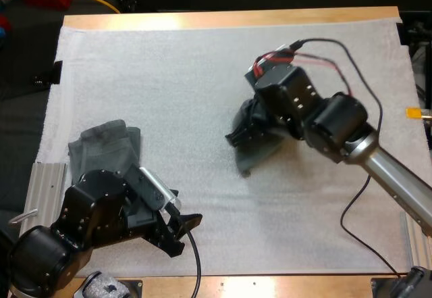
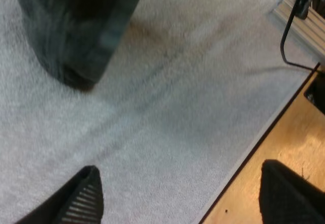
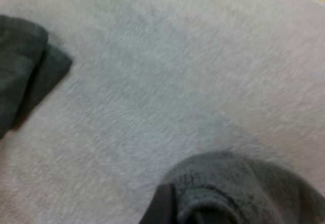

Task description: Pick towel from pile, fold and stack

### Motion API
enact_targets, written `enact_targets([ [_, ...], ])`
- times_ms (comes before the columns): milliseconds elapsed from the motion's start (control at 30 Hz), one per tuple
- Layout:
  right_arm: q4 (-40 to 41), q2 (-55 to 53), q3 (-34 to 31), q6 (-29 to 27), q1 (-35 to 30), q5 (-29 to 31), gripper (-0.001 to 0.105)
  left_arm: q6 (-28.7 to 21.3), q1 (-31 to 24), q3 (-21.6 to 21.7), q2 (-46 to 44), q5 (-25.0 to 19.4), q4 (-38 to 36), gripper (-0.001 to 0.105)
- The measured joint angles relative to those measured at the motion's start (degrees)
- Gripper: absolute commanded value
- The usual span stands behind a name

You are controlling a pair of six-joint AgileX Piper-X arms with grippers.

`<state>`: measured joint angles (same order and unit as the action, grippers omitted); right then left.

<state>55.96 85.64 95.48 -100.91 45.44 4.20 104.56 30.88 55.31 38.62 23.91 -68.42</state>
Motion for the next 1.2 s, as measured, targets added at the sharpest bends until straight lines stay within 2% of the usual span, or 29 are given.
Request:
enact_targets([
  [367,-4.7,1.0,-10.4,3.3,4.5,-1.5,0.001,0.0,0.0,0.1,0.0,0.0,-1.0,0.062],
  [700,-6.2,1.9,-19.8,4.6,4.7,-2.6,0.001,0.0,0.0,0.1,0.0,0.0,-1.0,0.062],
  [767,-6.1,2.0,-22.3,5.5,4.7,-2.7,0.004,0.0,0.0,0.1,0.0,0.0,-1.0,0.062],
  [833,-5.9,2.1,-24.4,6.5,4.7,-2.8,0.012,0.0,0.0,0.1,0.0,0.0,-1.0,0.062],
  [933,-4.0,2.1,-26.4,7.1,4.7,-2.8,0.036,0.0,0.0,0.1,0.0,0.4,-1.0,0.062],
  [1000,-1.9,2.1,-26.7,7.1,4.7,-2.1,0.068,0.0,0.0,0.1,0.0,1.1,-1.0,0.062],
  [1033,-1.1,2.1,-26.7,7.1,4.7,-1.4,0.073,0.0,0.0,0.1,0.0,1.3,-1.0,0.062],
  [1067,-0.1,2.0,-26.7,7.1,4.7,-1.0,0.087,0.0,0.0,0.1,0.0,1.4,-1.0,0.062],
  [1100,1.0,1.8,-26.7,7.1,4.7,-0.8,0.095,0.0,0.0,0.1,0.0,1.4,-1.0,0.062],
  [1200,3.9,0.4,-26.7,7.1,4.7,-0.5,0.096,0.0,0.0,0.1,0.0,1.8,-1.0,0.062],
])
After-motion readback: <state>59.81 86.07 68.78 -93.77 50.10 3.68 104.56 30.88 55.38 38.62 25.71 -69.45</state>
